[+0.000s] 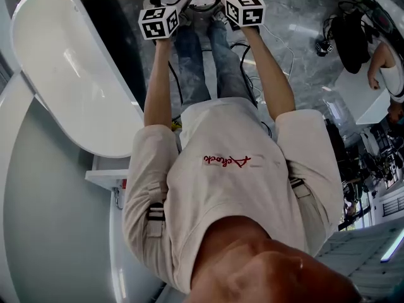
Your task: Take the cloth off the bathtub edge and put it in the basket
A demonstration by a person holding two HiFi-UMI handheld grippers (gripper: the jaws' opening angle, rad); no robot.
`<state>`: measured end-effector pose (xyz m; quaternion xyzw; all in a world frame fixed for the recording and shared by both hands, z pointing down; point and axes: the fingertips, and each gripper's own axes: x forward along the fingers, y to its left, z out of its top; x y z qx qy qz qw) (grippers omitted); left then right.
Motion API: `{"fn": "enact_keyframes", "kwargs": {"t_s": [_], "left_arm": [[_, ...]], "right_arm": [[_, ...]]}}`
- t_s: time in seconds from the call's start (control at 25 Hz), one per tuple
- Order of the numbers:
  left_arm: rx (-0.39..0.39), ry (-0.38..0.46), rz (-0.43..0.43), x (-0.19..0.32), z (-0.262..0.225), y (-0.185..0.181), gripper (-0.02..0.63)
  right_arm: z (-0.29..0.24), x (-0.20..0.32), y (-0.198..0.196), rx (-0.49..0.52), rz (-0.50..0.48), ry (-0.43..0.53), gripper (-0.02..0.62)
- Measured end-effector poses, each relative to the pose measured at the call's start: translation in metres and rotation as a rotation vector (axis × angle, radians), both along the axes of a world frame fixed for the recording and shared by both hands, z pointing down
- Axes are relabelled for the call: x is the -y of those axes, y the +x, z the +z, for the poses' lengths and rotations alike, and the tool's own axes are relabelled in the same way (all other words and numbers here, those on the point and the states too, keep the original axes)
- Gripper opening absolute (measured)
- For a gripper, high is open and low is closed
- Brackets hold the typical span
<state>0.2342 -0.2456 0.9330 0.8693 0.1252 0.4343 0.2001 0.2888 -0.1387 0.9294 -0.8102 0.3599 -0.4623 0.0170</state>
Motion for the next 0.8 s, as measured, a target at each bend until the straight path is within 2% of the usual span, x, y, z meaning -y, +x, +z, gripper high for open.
{"fn": "enact_keyframes", "kwargs": {"t_s": [0.28,0.4,0.48,0.56,0.6,0.8], "left_arm": [[-0.095,0.031,-0.001,-0.003,-0.034,0.007,0.233],[-0.126,0.045,-0.005,-0.003,-0.049,0.010,0.140],[-0.143,0.050,-0.005,-0.004,-0.058,0.010,0.085],[-0.158,0.051,-0.005,-0.005,-0.066,0.010,0.036],[-0.165,0.051,-0.004,-0.006,-0.070,0.010,0.003],[-0.197,0.047,-0.002,-0.016,-0.096,0.010,0.002]], "right_arm": [[-0.026,0.000,0.003,-0.044,0.006,0.034,0.231],[-0.040,-0.004,0.005,-0.062,0.016,0.040,0.150],[-0.048,-0.008,0.006,-0.076,0.030,0.042,0.045],[-0.055,-0.011,0.005,-0.086,0.042,0.047,0.007],[-0.059,-0.012,0.005,-0.089,0.042,0.053,0.007],[-0.083,-0.017,0.000,-0.101,0.029,0.070,0.006]]}}
